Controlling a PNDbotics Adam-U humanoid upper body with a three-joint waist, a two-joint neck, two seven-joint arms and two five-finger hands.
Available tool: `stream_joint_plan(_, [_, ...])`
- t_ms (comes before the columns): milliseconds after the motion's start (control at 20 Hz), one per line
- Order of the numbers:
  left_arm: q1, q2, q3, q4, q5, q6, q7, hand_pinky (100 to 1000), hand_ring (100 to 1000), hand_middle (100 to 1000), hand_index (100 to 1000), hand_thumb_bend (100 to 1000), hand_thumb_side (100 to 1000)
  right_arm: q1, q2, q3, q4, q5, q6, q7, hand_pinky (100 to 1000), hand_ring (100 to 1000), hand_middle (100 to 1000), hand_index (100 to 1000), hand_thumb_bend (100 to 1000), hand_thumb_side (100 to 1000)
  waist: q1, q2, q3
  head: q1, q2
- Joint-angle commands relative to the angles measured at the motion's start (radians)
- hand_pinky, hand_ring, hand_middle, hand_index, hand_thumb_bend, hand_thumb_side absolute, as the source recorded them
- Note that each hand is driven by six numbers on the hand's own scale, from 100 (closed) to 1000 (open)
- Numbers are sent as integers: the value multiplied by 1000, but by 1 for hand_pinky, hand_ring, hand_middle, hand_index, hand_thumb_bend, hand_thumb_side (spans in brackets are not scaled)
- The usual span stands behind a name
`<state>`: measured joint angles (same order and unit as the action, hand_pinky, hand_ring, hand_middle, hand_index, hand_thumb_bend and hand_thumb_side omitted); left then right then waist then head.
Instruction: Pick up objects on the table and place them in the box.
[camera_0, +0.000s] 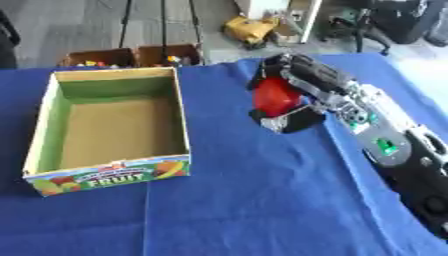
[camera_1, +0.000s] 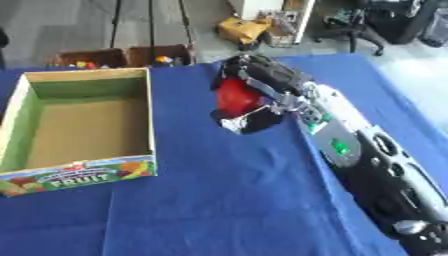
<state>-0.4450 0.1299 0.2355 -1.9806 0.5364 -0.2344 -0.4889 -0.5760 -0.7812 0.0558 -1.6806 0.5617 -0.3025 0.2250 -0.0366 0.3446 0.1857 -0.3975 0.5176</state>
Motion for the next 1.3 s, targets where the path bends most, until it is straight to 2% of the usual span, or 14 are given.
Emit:
stream_joint_plan(50, [-17, 15, -7, -19, 9, -2, -4, 685, 673, 760, 913, 100, 909, -36, -50, -10, -27, -46, 11, -14, 231, 446, 542, 632, 100, 330, -4, -24, 17, -24, -9])
stream_joint_plan(300, [-26, 16, -14, -19, 23, -11, -9, 684, 672, 760, 913, 100, 904, -87, -60, -11, -1, -106, 35, -29, 225, 435, 526, 636, 100, 303, -14, -18, 85, -74, -29])
stream_joint_plan(600, [-40, 18, -19, -19, 32, -19, -19, 683, 671, 761, 914, 100, 901, -134, -66, -2, 42, -156, 39, -44, 218, 424, 509, 634, 100, 269, -30, 0, 148, -123, -45])
stream_joint_plan(950, [-58, 24, -19, -19, 48, -44, -24, 685, 674, 760, 914, 100, 887, -172, -91, -5, 127, -207, 26, -79, 213, 414, 493, 619, 100, 239, -46, 17, 246, -247, -53])
stream_joint_plan(1100, [-63, 25, -18, -19, 51, -50, -25, 683, 673, 761, 914, 100, 889, -184, -98, -2, 156, -207, 16, -88, 212, 414, 495, 621, 100, 242, -53, 25, 274, -283, -55])
stream_joint_plan(1300, [-69, 24, -16, -19, 47, -50, -30, 681, 670, 761, 915, 100, 892, -200, -99, 6, 179, -189, -1, -94, 212, 418, 498, 620, 100, 255, -65, 38, 293, -309, -54])
